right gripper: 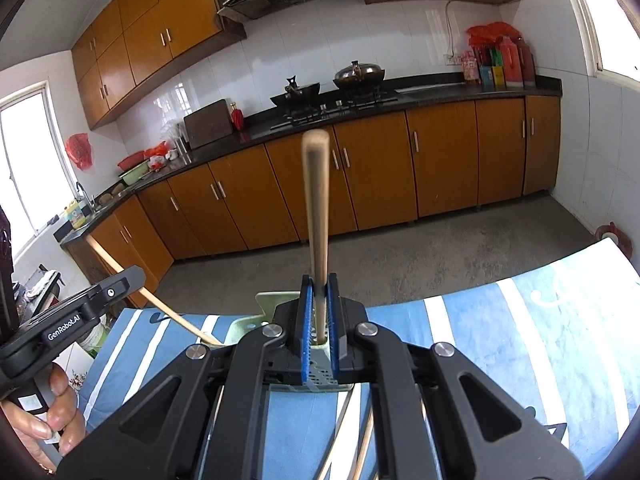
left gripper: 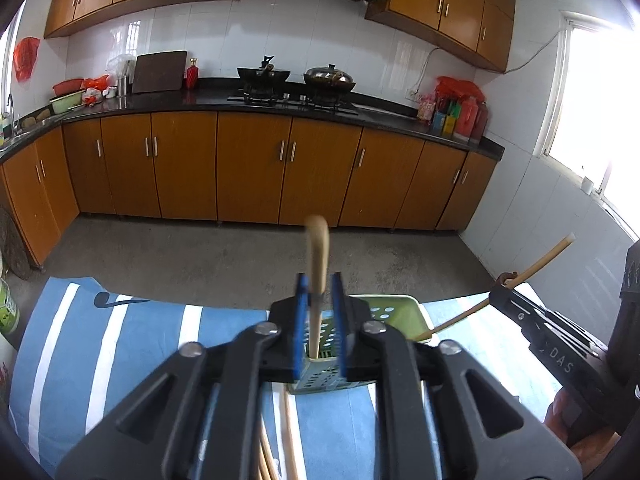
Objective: Organize utensils
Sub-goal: 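Lower both chopsticks into the green holder and open both grippers, then grasp another wooden chopstick with the right gripper while the left gripper grasps one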
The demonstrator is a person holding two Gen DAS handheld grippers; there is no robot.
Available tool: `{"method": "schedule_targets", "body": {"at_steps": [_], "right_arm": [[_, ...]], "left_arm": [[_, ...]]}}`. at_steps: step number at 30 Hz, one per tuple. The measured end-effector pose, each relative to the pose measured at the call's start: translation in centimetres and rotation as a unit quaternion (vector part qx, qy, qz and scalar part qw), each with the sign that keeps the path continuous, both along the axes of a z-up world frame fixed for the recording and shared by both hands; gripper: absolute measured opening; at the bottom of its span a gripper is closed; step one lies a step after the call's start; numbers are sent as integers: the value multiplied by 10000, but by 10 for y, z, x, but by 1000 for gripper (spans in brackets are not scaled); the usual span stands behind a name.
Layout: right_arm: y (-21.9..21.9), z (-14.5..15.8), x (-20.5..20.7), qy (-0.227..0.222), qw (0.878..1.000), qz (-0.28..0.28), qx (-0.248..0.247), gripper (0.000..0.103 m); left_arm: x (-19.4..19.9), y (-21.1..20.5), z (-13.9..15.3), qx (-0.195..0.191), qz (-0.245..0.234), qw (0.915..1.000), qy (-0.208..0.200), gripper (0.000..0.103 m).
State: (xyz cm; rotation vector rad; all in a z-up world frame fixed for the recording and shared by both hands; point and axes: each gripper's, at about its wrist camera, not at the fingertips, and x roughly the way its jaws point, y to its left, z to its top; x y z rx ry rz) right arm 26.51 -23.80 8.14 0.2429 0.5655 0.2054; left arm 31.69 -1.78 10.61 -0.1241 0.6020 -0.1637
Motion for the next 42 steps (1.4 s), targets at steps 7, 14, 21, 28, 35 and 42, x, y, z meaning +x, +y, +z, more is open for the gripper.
{"method": "schedule_targets", "body": {"at_steps": [7,14,21,28,35,42], "right_arm": [[-18,7,-23,-122,9998,-155,43,29],[-52,-12,-58,48,9983,-565,-156,29],[-55,-105,-65,1234,9904,-396,-491,29],[-19,-168,-76,1795,9803,-22,-819,29],[-22,-178,-75,1790,9782,-242,-1021,9],[-53,-178,-72,1830,9754,-876,-862,8]], "left_arm": [[-23,15,17,-5,175,9995,-255,37],[-69,44,20,31,405,9983,-421,41],[-104,82,-57,271,760,9965,206,42],[-118,95,-140,122,794,9907,1101,42],[-123,76,-163,82,493,9899,1326,41],[-118,51,-178,193,204,9882,1505,29]]}}
